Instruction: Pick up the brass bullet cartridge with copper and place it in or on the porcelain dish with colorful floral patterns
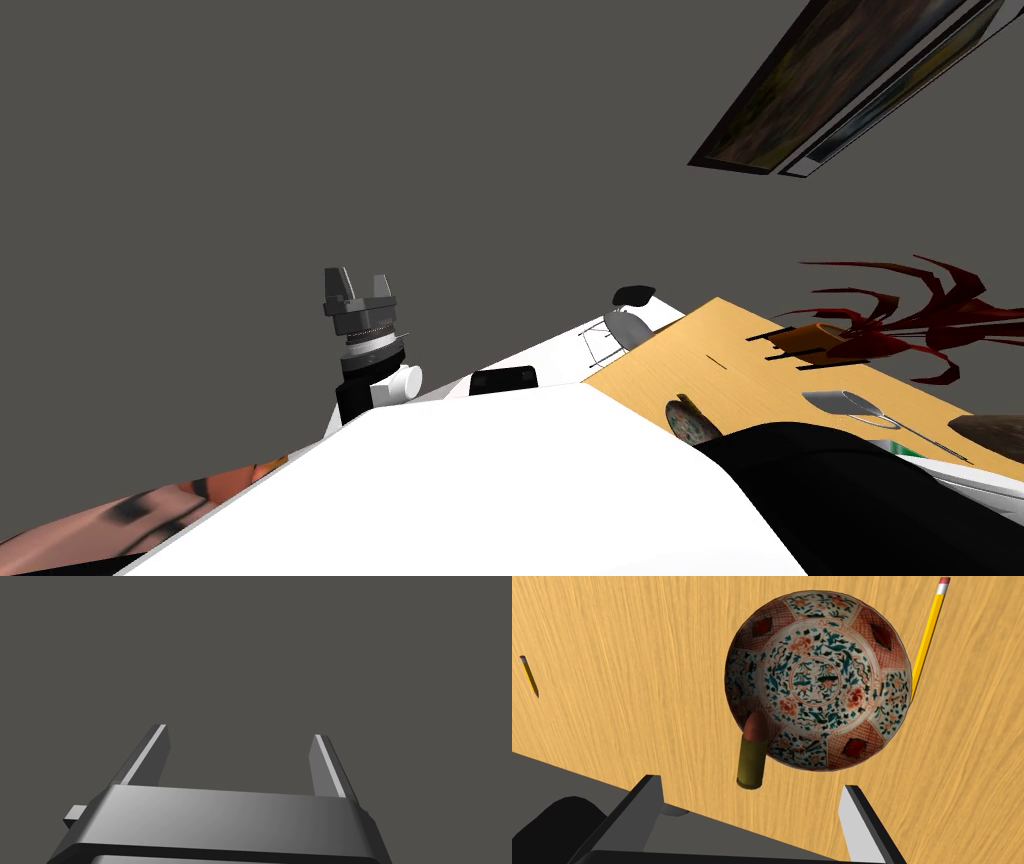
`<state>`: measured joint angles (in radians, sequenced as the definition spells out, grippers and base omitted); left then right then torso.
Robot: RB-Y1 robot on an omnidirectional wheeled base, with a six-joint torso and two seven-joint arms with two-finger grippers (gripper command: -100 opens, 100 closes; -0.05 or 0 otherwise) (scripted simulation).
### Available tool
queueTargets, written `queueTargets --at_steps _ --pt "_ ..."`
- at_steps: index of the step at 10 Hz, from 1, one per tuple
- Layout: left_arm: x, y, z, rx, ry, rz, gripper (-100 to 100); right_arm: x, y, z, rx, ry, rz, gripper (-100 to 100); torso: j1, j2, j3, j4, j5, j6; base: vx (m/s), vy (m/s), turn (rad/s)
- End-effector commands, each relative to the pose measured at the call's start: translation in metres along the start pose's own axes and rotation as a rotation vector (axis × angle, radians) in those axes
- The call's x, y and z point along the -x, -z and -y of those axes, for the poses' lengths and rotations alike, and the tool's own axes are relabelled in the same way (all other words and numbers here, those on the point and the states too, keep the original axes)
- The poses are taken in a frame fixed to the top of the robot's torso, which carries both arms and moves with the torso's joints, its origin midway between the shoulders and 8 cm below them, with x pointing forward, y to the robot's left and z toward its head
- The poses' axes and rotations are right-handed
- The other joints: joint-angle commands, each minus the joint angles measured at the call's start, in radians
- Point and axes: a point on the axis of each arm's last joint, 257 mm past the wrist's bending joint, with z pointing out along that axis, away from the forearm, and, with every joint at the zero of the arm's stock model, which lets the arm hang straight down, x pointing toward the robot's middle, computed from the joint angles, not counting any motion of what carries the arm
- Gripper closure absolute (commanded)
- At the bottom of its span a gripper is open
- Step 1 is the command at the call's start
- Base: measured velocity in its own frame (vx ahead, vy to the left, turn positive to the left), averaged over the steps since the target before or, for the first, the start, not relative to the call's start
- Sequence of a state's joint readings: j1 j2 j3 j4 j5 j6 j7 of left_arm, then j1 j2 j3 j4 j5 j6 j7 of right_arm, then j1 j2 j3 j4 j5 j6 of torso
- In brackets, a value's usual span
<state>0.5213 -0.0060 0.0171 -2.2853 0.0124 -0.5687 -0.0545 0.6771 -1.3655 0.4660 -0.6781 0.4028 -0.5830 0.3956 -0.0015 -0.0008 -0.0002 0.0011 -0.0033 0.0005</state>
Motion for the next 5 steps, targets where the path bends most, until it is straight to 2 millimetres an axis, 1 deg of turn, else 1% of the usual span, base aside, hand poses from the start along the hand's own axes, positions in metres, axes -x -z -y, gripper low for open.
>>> queueTargets --at_steps 1,5 --pt "0.0000 0.0000 0.0000 0.000 0.000 0.000 0 0.0000 0.0000 0.0000 0.000 0.000 0.000 0 0.000 0.000 0.000 0.000 0.000 0.000 0.000 0.000 0.000" --pt "0.0000 0.0000 0.0000 0.000 0.000 0.000 0 0.0000 0.0000 0.0000 0.000 0.000 0.000 0 0.000 0.000 0.000 0.000 0.000 0.000 0.000 0.000 0.000"
